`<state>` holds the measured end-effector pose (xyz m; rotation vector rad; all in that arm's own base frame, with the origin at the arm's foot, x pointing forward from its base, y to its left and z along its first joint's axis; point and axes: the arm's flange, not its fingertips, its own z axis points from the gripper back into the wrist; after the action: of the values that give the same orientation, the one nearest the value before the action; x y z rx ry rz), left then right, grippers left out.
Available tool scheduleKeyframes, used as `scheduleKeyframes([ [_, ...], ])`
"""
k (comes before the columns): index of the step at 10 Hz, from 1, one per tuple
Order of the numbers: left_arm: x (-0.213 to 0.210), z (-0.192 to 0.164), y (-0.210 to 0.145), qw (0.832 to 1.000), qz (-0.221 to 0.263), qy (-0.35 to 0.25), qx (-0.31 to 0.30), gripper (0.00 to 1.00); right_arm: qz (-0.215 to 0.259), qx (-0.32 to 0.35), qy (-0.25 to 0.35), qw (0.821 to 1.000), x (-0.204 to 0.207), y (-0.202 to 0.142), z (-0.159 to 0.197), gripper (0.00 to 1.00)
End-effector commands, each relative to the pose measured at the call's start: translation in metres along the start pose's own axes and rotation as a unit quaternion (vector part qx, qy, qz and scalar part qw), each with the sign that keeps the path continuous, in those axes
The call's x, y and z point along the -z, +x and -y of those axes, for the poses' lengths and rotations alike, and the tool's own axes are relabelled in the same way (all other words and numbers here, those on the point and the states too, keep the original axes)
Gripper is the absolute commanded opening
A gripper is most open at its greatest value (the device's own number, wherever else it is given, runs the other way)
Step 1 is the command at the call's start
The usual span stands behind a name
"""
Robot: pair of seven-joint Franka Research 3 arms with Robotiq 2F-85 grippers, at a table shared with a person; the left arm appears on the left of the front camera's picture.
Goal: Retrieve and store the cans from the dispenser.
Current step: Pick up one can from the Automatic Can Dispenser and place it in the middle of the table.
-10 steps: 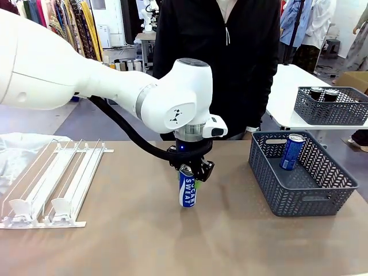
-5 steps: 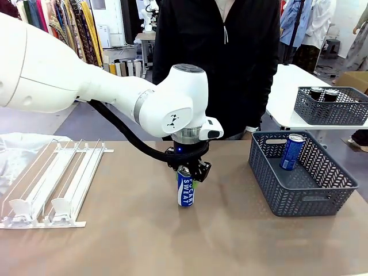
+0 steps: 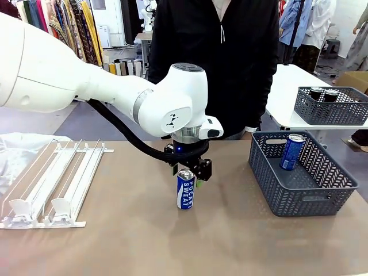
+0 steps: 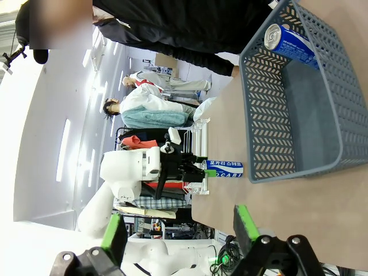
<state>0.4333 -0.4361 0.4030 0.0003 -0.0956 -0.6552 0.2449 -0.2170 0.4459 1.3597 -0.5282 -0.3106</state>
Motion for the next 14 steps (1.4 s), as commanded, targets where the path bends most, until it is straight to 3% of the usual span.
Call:
scheduleKeyframes([
  [1,-0.036,-0.018,-0.031,1.000,0.023,-0.010,-0.015,1.00,0.002,-0.013,0.007,1.000,-0.001,0.001,-0.001,1.00],
  [4,-0.142,-0.078,-0.100,0.991,0.063,-0.119,-0.013,1.00,0.002,-0.013,0.007,1.000,-0.001,0.001,-0.001,1.00],
  [6,-0.202,-0.175,-0.161,0.964,0.052,-0.257,-0.045,1.00,0.002,-0.013,0.007,1.000,-0.001,0.001,-0.001,1.00],
  [7,-0.216,-0.220,-0.187,0.939,0.055,-0.333,-0.064,1.00,0.002,-0.013,0.007,1.000,-0.001,0.001,-0.001,1.00],
  [8,-0.228,-0.274,-0.222,0.914,0.076,-0.374,-0.141,1.00,0.002,-0.013,0.007,1.000,-0.001,0.001,-0.001,1.00],
  [10,-0.230,-0.371,-0.322,0.836,0.135,-0.482,-0.223,1.00,0.002,-0.013,0.007,1.000,-0.001,0.001,-0.001,1.00],
  [13,-0.172,-0.443,-0.445,0.759,0.186,-0.557,-0.282,1.00,0.002,-0.013,0.007,1.000,-0.001,0.001,-0.001,1.00],
  [14,-0.153,-0.452,-0.462,0.753,0.187,-0.561,-0.289,1.00,0.002,-0.013,0.007,1.000,-0.001,0.001,-0.001,1.00],
])
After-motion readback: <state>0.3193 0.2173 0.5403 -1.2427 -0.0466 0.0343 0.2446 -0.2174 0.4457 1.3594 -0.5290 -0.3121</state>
